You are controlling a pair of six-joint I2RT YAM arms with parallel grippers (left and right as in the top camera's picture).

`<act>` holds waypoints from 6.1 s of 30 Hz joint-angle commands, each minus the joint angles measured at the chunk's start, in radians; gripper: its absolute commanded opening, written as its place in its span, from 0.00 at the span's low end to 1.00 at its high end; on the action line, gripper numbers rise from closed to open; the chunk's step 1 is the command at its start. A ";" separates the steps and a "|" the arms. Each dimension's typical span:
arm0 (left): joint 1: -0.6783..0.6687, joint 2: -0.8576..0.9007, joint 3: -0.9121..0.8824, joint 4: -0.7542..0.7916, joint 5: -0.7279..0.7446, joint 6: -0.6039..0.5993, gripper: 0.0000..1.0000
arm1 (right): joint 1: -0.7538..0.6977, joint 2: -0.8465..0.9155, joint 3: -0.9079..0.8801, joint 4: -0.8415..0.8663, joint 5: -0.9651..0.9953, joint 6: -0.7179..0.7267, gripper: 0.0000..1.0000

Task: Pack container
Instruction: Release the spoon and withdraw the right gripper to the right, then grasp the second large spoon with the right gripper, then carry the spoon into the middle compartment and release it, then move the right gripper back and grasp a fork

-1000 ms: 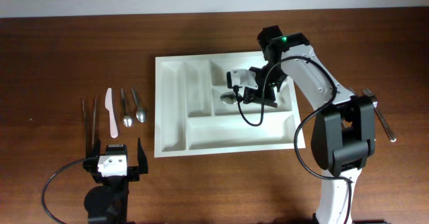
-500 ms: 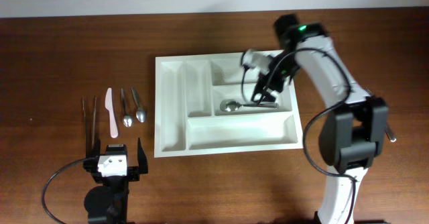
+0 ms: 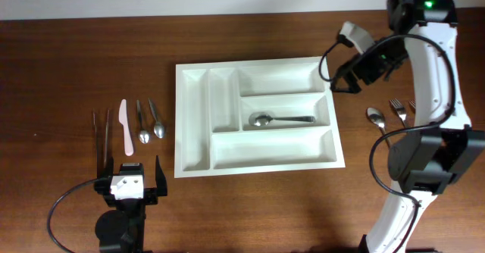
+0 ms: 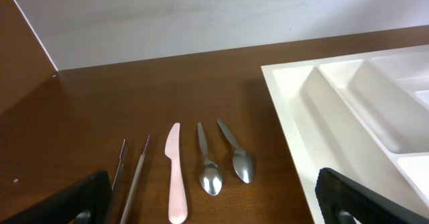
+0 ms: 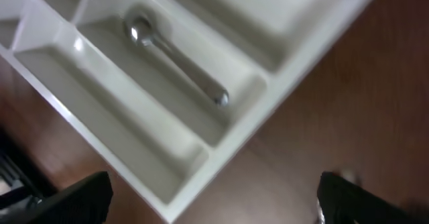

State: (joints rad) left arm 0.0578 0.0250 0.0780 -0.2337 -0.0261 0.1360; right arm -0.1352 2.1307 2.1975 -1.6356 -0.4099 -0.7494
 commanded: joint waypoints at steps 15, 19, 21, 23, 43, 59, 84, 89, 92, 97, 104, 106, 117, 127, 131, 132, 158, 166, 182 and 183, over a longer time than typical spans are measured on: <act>-0.006 -0.008 -0.007 0.006 0.011 0.016 0.99 | -0.246 -0.178 0.015 -0.063 0.182 0.406 0.99; -0.006 -0.008 -0.007 0.006 0.011 0.016 0.99 | -0.255 -0.216 0.010 -0.063 0.188 0.380 0.99; -0.006 -0.008 -0.007 0.006 0.011 0.016 0.99 | -0.254 -0.216 0.005 -0.061 0.231 0.362 0.99; -0.006 -0.008 -0.007 0.006 0.011 0.016 0.99 | -0.251 -0.215 -0.014 -0.047 0.269 0.359 0.99; -0.006 -0.008 -0.007 0.006 0.011 0.016 0.99 | -0.251 -0.215 -0.491 0.304 0.399 0.347 0.99; -0.006 -0.008 -0.007 0.006 0.011 0.016 0.99 | -0.250 -0.211 -0.818 0.650 0.348 0.299 0.96; -0.006 -0.008 -0.007 0.006 0.011 0.016 0.99 | -0.238 -0.201 -0.951 0.883 0.363 0.256 0.45; -0.006 -0.008 -0.007 0.006 0.011 0.016 0.99 | -0.238 -0.168 -0.951 0.902 0.362 0.256 0.33; -0.006 -0.008 -0.007 0.006 0.011 0.016 0.99 | -0.238 -0.145 -0.951 0.904 0.362 0.256 0.33; -0.006 -0.008 -0.007 0.006 0.011 0.016 0.99 | -0.238 -0.127 -0.951 0.904 0.354 0.256 0.33; -0.006 -0.008 -0.007 0.006 0.011 0.016 0.99 | -0.232 -0.128 -0.945 0.895 0.351 0.265 0.08; -0.006 -0.008 -0.007 0.006 0.011 0.016 0.99 | -0.221 -0.129 -0.923 0.877 0.351 0.293 0.04; -0.006 -0.008 -0.007 0.006 0.011 0.016 0.99 | -0.082 -0.137 -0.435 0.573 0.352 0.293 0.04; -0.006 -0.008 -0.007 0.006 0.011 0.016 0.99 | 0.176 -0.137 -0.153 0.444 0.209 -0.142 0.04; -0.006 -0.008 -0.007 0.006 0.011 0.016 0.99 | 0.279 -0.130 -0.171 0.392 0.180 -0.330 0.04; -0.006 -0.008 -0.007 0.006 0.011 0.016 0.99 | 0.302 -0.129 -0.178 0.380 0.181 -0.362 0.04; -0.006 -0.008 -0.007 0.006 0.011 0.016 0.99 | 0.431 -0.127 -0.577 0.614 0.109 -0.533 0.63; -0.006 -0.008 -0.007 0.006 0.011 0.016 0.99 | 0.399 -0.131 -0.474 0.637 0.290 -0.085 0.95; -0.006 -0.008 -0.007 0.006 0.011 0.016 0.99 | -0.052 -0.126 -0.360 0.407 0.544 0.313 0.82; -0.006 -0.008 -0.007 0.006 0.011 0.016 0.99 | -0.079 -0.126 -0.366 0.419 0.538 0.313 0.82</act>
State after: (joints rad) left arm 0.0578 0.0250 0.0780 -0.2337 -0.0261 0.1360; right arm -0.1616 2.0060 1.8523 -1.2263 0.1093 -0.4740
